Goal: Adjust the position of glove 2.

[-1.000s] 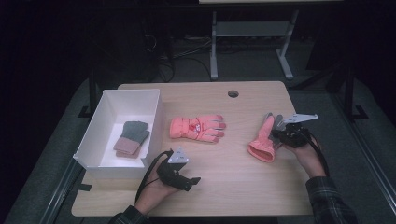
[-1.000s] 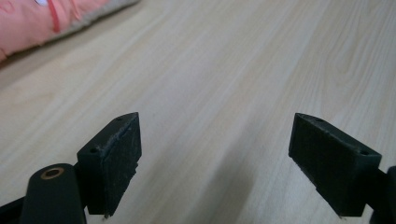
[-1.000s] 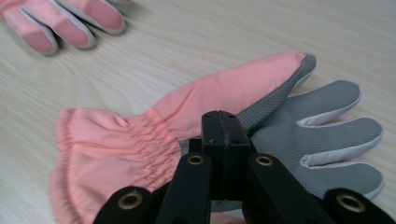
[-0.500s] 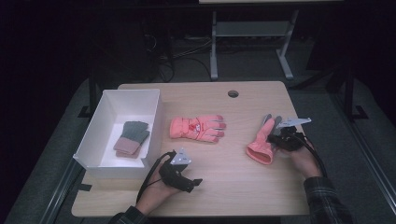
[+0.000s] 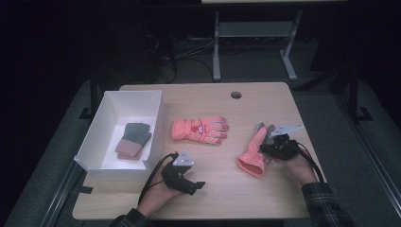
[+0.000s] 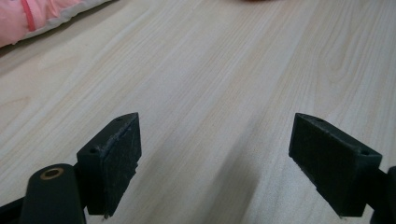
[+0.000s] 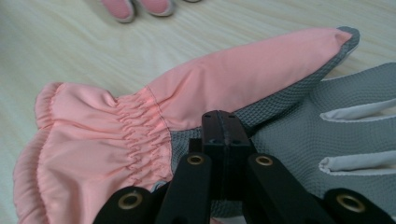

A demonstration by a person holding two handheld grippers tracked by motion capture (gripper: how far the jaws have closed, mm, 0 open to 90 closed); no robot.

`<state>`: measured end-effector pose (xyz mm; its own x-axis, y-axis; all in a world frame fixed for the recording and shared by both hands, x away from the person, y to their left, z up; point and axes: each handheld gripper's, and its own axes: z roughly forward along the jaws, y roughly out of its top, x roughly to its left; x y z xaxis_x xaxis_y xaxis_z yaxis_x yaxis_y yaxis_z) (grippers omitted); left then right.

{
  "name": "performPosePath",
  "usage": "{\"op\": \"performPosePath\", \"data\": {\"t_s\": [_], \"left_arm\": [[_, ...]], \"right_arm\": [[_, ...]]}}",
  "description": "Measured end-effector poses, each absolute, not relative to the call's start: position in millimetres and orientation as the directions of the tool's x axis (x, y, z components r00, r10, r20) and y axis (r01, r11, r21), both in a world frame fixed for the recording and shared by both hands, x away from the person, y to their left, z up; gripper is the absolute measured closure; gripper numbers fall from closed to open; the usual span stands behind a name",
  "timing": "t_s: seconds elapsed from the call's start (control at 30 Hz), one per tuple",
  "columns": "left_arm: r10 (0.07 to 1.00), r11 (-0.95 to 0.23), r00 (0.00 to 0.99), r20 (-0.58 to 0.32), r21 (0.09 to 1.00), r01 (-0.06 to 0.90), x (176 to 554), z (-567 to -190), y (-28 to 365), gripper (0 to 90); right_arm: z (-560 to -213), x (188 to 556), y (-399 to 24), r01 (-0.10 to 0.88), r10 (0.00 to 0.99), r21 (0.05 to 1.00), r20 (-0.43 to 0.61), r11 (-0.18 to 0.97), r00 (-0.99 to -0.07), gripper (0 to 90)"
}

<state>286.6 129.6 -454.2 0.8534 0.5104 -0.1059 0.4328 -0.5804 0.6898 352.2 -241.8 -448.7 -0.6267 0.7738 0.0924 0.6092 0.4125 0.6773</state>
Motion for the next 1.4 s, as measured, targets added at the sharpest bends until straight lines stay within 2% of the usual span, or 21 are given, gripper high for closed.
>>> {"op": "performPosePath", "data": {"t_s": [0.5, 0.77, 1.0, 1.2, 1.4], "left_arm": [[0.513, -0.585, 0.853, -0.101, 0.686, 0.433, 286, -454, 129, 16.6], [0.505, -0.585, 0.856, -0.105, 0.687, 0.430, 286, -454, 129, 16.6], [0.497, -0.594, 0.862, -0.103, 0.684, 0.424, 286, -453, 129, 16.7], [0.497, -0.596, 0.861, -0.109, 0.679, 0.430, 286, -454, 127, 16.7], [0.494, -0.602, 0.863, -0.104, 0.675, 0.426, 286, -454, 128, 16.7]], "right_arm": [[-443, 327, -202, 0.593, 0.714, 0.655, 0.116, 0.468, -0.691, 90.0], [-440, 309, -170, 0.538, 0.651, 0.660, 0.097, 0.524, -0.753, 90.0], [-423, 301, -196, 0.501, 0.682, 0.724, 0.057, 0.475, -0.729, 90.0], [-428, 313, -227, 0.541, 0.741, 0.732, 0.075, 0.413, -0.667, 90.0], [-440, 315, -221, 0.549, 0.720, 0.699, 0.071, 0.458, -0.691, 90.0]]}}
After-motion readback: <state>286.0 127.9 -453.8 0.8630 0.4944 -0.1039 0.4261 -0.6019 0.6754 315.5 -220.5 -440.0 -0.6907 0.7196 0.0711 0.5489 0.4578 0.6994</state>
